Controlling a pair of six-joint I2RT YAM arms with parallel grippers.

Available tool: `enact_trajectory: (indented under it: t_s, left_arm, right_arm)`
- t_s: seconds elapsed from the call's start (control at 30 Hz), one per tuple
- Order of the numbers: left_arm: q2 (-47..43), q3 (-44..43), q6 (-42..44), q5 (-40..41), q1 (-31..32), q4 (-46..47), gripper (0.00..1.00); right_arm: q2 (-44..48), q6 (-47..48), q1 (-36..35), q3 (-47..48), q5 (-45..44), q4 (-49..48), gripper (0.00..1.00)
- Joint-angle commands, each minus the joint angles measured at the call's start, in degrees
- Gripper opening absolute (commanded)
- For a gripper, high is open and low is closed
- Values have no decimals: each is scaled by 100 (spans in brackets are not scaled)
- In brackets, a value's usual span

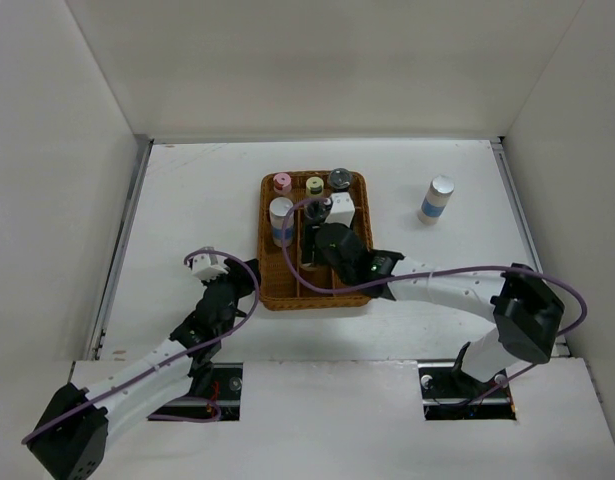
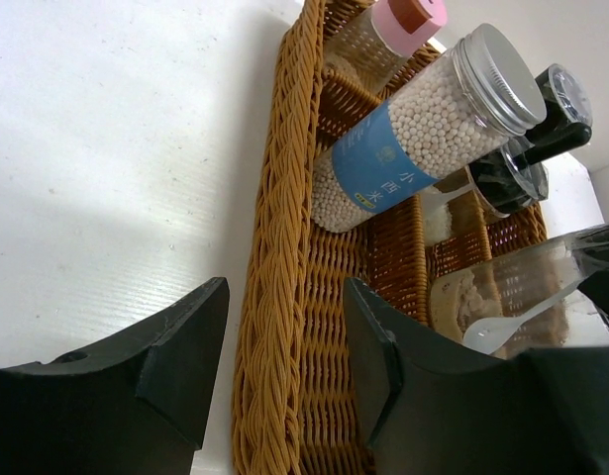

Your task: Organize the condiment bottles

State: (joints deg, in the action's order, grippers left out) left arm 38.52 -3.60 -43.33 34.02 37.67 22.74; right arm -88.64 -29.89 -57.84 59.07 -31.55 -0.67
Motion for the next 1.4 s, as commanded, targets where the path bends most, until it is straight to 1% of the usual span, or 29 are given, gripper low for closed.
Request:
enact_trajectory:
  t_s: [0.0, 0.3, 0.47, 0.63, 0.7, 0.77, 0.9, 0.97, 1.03, 1.13, 1.2, 1.3, 1.37]
  left_arm:
    - [68, 61, -44, 8, 25, 345, 48]
    - [24, 61, -44, -27, 34, 354, 48]
    - [120, 52, -44, -36, 17, 371, 48]
    - [155, 34, -53, -62, 25, 406, 48]
    - [130, 43, -44, -71, 8, 380, 48]
    - [59, 43, -44, -97, -1, 397, 48]
    - [199, 34, -53, -106, 8, 433, 49]
    - [130, 43, -61, -150, -10, 424, 49]
    - [129, 43, -61, -168, -10, 442, 49]
    - [173, 43, -61, -167, -19, 433, 49]
    - [103, 43, -61, -176, -27, 424, 49]
    - [199, 26, -61, -176, -10, 459, 50]
    - [191, 26, -35, -176, -36, 442, 50]
  right_arm:
    - [-127, -140, -135, -80, -228, -74, 50]
    - [365, -122, -205, -281, -440, 31, 49]
    - [532, -368, -249, -510, -493, 120, 49]
    - [374, -456, -258, -581, -282, 172, 52]
    - [225, -474, -275, -554, -229, 137, 56]
    - [128, -448, -310, -493, -237, 128, 63]
    - [189, -404, -337, -423, -220, 76, 82]
    - [320, -299, -337, -396, -211, 23, 87]
    - [548, -228, -293, -405, -220, 5, 89]
    - [961, -184, -65, -527, -185, -82, 91]
    - [1304, -96, 224, -677, -150, -179, 91]
    - [1892, -79, 786, -914, -220, -179, 91]
    - [2192, -70, 1330, -1037, -281, -197, 91]
